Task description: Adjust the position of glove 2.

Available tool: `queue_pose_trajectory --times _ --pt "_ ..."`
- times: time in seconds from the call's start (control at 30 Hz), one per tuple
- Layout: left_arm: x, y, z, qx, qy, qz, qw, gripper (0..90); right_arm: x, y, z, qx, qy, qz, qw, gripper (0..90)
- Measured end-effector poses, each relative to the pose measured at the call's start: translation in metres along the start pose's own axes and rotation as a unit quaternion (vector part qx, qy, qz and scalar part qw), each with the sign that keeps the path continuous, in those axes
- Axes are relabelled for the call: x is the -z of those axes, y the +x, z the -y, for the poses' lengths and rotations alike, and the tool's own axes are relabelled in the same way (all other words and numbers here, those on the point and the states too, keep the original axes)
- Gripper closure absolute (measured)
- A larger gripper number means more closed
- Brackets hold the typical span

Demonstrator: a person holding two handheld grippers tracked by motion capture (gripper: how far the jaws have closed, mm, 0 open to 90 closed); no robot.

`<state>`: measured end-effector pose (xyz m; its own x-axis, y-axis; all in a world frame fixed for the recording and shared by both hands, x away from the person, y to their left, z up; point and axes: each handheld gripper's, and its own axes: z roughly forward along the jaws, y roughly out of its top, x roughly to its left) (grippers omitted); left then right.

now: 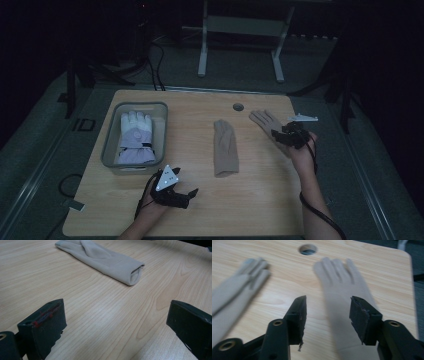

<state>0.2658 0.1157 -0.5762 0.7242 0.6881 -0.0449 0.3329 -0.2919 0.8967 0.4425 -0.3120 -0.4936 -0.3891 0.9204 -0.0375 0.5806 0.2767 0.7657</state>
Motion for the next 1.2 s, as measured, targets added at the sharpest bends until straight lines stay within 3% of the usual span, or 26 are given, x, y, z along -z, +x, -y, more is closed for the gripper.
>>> queue_pose_trajectory --times 0.23,0.43,0.5,0.6,0.67,1.0,1.1,1.2 --pt "0.000 0.001 0.000 0.005 -0.002 0.001 1.0000 2.6 -0.017 -0.015 0.007 -0.007 0.018 0.009 0.9998 45.9" --pt "0.000 0.002 0.000 0.008 -0.001 0.004 1.0000 2.6 -0.034 -0.025 0.000 0.008 0.030 0.025 0.9992 45.2" --pt "0.000 0.002 0.000 0.010 -0.001 0.004 0.9999 2.6 -0.038 -0.028 -0.004 0.004 0.030 0.020 0.9993 45.0" --pt "0.001 0.002 0.001 0.014 -0.004 0.004 0.9999 2.6 -0.046 -0.032 -0.009 0.012 0.035 0.029 0.9989 42.1" --pt "0.001 0.003 0.001 0.018 -0.005 0.006 0.9998 2.6 -0.054 -0.032 -0.011 0.029 0.052 0.056 0.9967 39.1" --pt "0.002 0.004 0.001 0.024 -0.007 0.002 0.9997 2.5 -0.081 -0.038 -0.004 0.028 0.069 0.026 0.9969 41.8" --pt "0.002 0.004 0.001 0.022 -0.009 0.004 0.9997 2.5 -0.082 -0.045 0.001 -0.007 0.058 -0.005 0.9983 50.0" --pt "0.002 0.004 0.001 0.022 -0.006 0.008 0.9997 2.5 -0.081 -0.043 0.002 -0.004 0.058 -0.016 0.9982 64.4"
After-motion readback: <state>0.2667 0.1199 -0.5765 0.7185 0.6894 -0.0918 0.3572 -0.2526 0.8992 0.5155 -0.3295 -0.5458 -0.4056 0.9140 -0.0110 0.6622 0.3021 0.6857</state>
